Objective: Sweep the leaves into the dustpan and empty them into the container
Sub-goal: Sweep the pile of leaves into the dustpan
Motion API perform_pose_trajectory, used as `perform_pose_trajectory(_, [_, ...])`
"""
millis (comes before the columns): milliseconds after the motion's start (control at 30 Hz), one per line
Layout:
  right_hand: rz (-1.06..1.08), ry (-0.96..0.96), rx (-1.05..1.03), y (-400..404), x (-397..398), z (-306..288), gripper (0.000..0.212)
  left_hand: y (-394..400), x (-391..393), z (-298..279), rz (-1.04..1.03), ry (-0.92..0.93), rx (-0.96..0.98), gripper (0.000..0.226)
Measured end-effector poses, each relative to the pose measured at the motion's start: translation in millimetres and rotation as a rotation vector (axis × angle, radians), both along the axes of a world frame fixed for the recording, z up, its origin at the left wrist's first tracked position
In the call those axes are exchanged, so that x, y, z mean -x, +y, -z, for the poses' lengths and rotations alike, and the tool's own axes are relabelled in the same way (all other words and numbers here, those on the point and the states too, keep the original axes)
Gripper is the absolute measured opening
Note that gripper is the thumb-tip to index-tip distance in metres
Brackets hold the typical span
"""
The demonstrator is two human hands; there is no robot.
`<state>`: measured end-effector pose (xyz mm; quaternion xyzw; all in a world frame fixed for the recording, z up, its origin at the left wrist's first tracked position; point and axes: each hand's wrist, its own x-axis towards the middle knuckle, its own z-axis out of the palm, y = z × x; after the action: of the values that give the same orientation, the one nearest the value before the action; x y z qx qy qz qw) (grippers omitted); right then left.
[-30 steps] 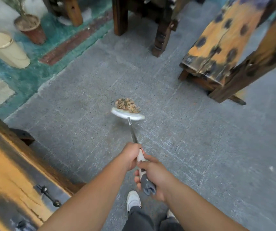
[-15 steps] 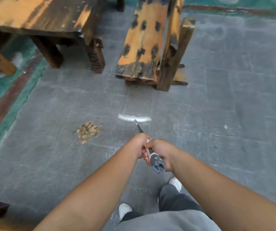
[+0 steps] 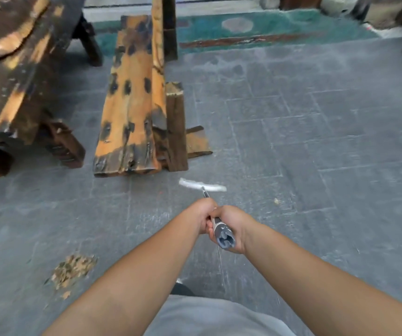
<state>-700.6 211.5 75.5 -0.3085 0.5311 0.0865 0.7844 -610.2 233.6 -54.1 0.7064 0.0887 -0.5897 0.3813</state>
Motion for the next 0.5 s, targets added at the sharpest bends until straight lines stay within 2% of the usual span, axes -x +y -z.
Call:
perform_pose_trajectory(133, [0.072, 0.004, 0.044, -62.2, -56.2, 9.0, 0.015, -74.5, -57.1, 1.6, 0.081, 0.007, 0.008, 0.010])
perform_pose_trajectory(233, [0.076, 0.016, 0.098, -111.6, -113.2, 15.6, 0.013, -122.5, -115.0, -5.4, 0.070, 0.027, 0.060, 0.025])
perform_pose_trajectory(500, [0.215, -0.005, 0.059, -215.4, -257.6, 16.3, 0.016, -225.1, -256.5, -24.0, -0.021, 0.108, 0.151, 0.022])
